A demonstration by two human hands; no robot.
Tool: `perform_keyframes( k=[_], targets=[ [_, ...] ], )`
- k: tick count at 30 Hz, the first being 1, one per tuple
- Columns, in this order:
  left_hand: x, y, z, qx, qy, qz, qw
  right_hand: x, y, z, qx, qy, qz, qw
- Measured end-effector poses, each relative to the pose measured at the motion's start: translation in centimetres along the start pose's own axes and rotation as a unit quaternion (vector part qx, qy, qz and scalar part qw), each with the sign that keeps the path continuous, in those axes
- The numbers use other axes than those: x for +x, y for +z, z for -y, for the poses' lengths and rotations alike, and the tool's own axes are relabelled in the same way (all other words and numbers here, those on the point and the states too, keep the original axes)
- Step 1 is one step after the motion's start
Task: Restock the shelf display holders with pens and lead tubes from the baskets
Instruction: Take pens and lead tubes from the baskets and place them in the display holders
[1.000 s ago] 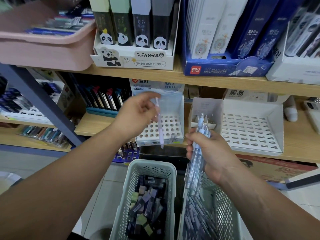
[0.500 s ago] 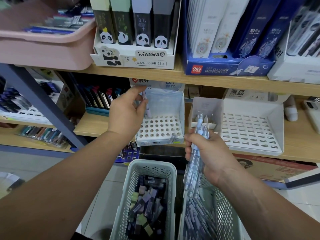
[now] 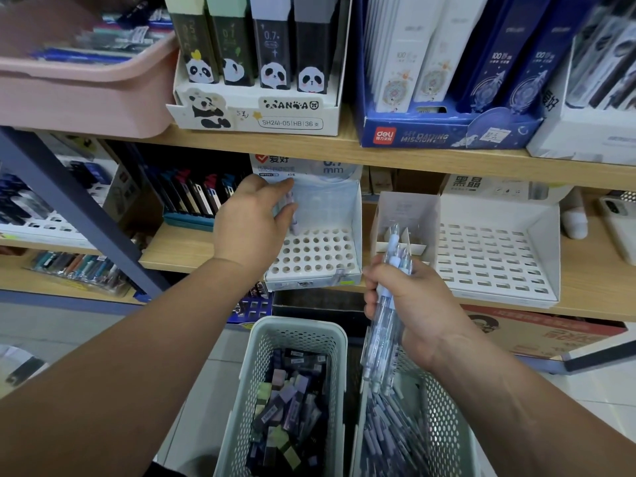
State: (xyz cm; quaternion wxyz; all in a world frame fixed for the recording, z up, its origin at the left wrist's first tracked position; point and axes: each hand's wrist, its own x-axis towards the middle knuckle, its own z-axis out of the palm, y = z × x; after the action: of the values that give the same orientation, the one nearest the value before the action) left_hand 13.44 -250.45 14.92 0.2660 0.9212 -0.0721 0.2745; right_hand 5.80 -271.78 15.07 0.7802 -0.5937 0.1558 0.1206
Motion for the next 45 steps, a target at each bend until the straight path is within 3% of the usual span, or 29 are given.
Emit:
perform_keyframes(
  k=[8,14,20,32,38,39,41,43,45],
  targets=[
    [0.1,-0.1,-0.3,0.076,0.045,0.002,0.996,0.0,0.0,0.2,0.003,0.003,0.002,1.000],
    [0.8,-0.3,-0.3,-0.012,0.024,-0.048,0.998,-0.2,0.2,0.1,-0.003,-0.001,0.003,1.000],
    [1.4,0.0,-0.6,-0.075,-0.062,-0.069,0.993,-0.2,0.2,0.1,-0.003,0.000,-0.001,1.000],
    [1.4,1.0,-0.8,-0.024,-0.034,-0.014,0.999,-0.4,-0.2,0.3,0.002,0.008,-0.004,1.000],
    [0.6,0.0,-2.7,-0.048,-0.036,-0.022,0.998,-0.4,-0.7,1.4,0.097,0.034,0.027,0.994],
    [0.3,-0.1,-3.6,-0.080,-0.043,0.011,0.996,-0.3,-0.7,1.6,0.119,0.030,0.023,0.992],
    [-0.6,-0.2,-5.7,-0.182,-0.101,0.150,0.966,-0.2,-0.8,2.1,0.153,0.012,-0.005,0.988],
    [-1.7,-0.2,-7.4,-0.292,-0.176,0.299,0.891,-0.1,-1.0,2.5,0.174,-0.005,-0.033,0.984],
    [-2.6,-0.2,-8.1,-0.331,-0.202,0.410,0.826,-0.1,-1.3,2.7,0.178,-0.022,-0.051,0.983]
  ],
)
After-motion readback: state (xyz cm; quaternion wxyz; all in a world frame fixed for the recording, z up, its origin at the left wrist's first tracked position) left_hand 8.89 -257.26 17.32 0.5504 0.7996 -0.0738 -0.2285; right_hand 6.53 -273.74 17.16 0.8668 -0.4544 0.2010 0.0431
